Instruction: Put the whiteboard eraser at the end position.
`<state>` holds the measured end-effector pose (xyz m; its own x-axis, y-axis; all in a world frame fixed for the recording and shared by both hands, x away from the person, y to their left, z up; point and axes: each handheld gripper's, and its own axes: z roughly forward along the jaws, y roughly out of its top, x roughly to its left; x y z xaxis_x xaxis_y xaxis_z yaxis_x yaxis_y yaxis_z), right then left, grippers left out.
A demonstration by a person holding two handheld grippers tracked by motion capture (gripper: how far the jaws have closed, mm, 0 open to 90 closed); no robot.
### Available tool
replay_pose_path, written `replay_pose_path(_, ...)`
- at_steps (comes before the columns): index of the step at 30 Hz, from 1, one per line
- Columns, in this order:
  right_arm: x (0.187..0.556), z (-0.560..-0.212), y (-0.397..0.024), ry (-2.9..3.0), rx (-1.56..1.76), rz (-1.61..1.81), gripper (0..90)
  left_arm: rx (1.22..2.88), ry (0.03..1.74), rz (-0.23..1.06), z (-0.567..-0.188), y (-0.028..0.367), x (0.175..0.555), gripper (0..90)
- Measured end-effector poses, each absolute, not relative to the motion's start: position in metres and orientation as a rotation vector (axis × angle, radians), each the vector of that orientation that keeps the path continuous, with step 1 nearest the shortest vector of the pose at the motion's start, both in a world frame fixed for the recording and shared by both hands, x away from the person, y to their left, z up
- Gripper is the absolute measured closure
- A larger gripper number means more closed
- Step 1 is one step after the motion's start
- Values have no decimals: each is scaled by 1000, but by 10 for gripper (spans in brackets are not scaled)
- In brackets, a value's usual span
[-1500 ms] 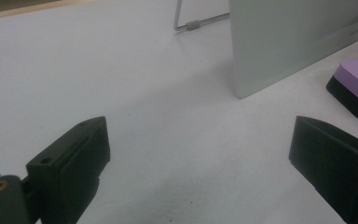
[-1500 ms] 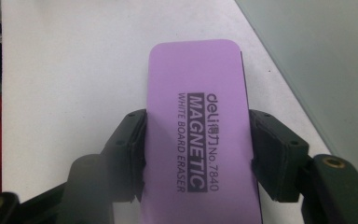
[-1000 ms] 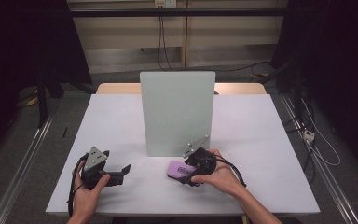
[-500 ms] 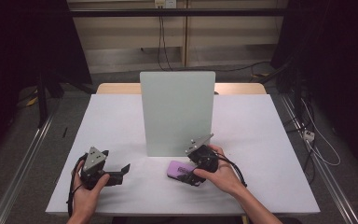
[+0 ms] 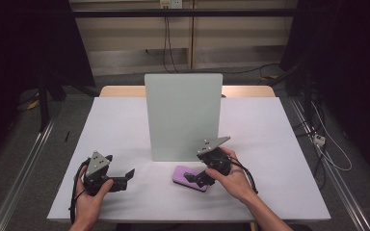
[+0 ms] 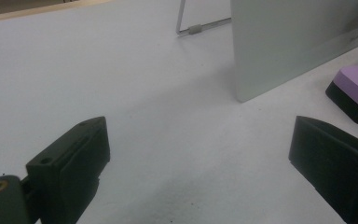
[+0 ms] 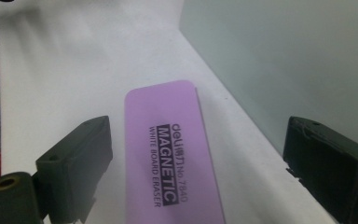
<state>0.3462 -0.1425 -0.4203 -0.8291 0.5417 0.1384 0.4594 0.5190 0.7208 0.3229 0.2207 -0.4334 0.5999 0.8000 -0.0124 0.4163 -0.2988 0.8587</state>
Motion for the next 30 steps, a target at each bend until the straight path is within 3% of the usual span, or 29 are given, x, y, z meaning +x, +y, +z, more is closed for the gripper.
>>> replay_pose_path(30,326,-420,-199,2229,1162,1290,80,1909,994,539,-432,222,325,48)
